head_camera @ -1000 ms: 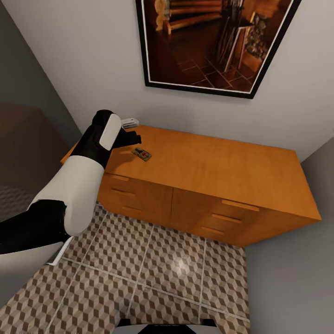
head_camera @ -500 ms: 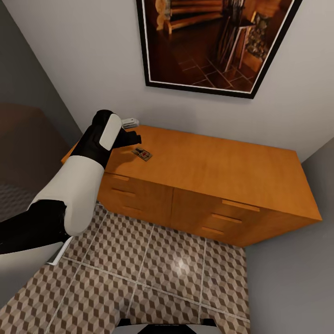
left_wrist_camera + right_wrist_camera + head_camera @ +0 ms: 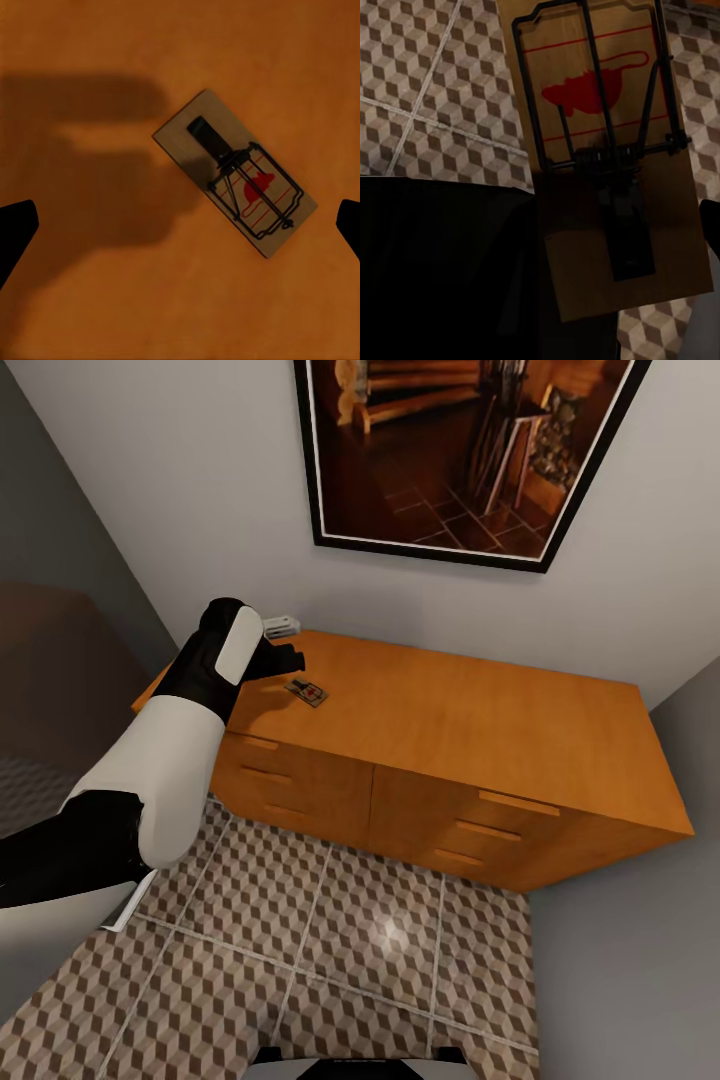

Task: Take the four mousetraps from the cabinet in the bathroom and place them on the bathroom floor. Make sure all four end up on the same floor surface, and ensure that at least two of them are either under or directly next to the same bathroom sink.

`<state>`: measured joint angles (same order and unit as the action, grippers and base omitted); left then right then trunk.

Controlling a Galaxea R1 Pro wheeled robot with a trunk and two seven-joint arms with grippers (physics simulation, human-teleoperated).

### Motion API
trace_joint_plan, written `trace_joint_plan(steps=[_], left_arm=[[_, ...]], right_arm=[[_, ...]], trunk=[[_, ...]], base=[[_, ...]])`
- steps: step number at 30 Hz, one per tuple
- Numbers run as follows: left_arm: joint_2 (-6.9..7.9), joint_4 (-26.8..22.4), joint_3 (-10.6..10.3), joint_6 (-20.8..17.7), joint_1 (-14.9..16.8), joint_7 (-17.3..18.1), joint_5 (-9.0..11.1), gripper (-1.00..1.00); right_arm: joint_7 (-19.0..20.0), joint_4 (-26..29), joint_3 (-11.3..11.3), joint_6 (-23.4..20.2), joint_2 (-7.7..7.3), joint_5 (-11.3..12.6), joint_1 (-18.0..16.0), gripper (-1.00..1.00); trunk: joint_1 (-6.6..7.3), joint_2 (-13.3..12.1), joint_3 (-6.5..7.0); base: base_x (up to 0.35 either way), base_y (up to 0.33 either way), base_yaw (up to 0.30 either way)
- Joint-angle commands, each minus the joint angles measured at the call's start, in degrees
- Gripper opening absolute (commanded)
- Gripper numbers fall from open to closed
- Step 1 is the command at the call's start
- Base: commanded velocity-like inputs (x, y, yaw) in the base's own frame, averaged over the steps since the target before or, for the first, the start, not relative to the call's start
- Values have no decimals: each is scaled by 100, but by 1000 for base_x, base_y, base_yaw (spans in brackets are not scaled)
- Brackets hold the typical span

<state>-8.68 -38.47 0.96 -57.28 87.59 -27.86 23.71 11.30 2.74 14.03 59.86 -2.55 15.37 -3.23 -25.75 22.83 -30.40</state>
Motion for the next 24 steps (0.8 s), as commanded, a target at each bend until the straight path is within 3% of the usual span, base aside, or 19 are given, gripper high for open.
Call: trace_joint_plan(steps=[1, 24], left_arm=[[-5, -3, 10, -11, 4, -53, 55, 100], [-2, -8, 10, -19, -10, -53, 55, 100]], right_arm=[[57, -1, 28, 14, -2, 71, -2, -100], [57, -1, 27, 14, 0, 71, -2, -100]], trunk=[[-3, 9, -8], [-3, 9, -8]], base=[[0, 0, 0], [0, 0, 0]])
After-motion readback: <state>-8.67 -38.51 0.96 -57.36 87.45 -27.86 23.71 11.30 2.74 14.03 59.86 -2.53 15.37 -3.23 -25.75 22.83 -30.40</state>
